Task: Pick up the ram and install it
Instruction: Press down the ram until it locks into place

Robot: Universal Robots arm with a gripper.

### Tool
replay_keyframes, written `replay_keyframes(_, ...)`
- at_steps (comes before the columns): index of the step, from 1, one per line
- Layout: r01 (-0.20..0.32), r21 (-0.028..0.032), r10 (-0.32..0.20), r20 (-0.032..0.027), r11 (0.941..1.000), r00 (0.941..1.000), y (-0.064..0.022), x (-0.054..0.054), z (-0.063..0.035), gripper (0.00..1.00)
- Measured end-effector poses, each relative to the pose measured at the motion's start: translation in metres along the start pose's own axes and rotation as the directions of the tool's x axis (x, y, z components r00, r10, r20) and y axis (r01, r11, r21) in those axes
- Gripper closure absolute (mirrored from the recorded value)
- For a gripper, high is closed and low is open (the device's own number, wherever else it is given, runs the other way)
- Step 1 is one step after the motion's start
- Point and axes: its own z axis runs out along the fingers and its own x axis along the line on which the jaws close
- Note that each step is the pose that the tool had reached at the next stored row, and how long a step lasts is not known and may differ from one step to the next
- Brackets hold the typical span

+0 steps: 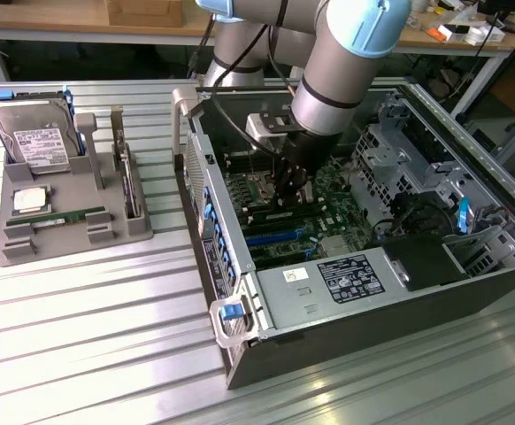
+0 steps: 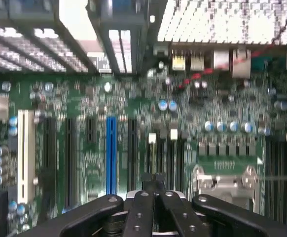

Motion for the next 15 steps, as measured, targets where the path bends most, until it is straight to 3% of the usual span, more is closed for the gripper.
replay_keyframes(2, 0.0, -0.0002, 0.0, -0.0001, 1.0, 1.0, -0.0088, 0.0, -0.0007, 0.89)
replay_keyframes(6, 0.0, -0.0034, 0.0, 0.0006, 1.0, 1.0, -0.0382, 0.0, -0.0028, 0.89)
replay_keyframes(10, 0.0, -0.0153, 0.0, 0.005, 0.9999, 1.0, -0.0799, 0.001, -0.0058, 0.89)
replay_keyframes(11, 0.0, -0.0173, 0.0, 0.006, 0.9998, 1.0, -0.0871, 0.001, -0.0063, 0.89)
replay_keyframes(12, 0.0, -0.0198, 0.0, 0.0078, 0.9998, 1.0, -0.1045, 0.001, -0.0076, 0.89)
replay_keyframes(13, 0.0, -0.0201, 0.0, 0.0087, 0.9998, 1.0, -0.1154, 0.001, -0.0095, 0.89)
replay_keyframes(15, 0.0, -0.02, 0.0, 0.0089, 0.9998, 1.0, -0.1166, 0.0, -0.0261, 0.89)
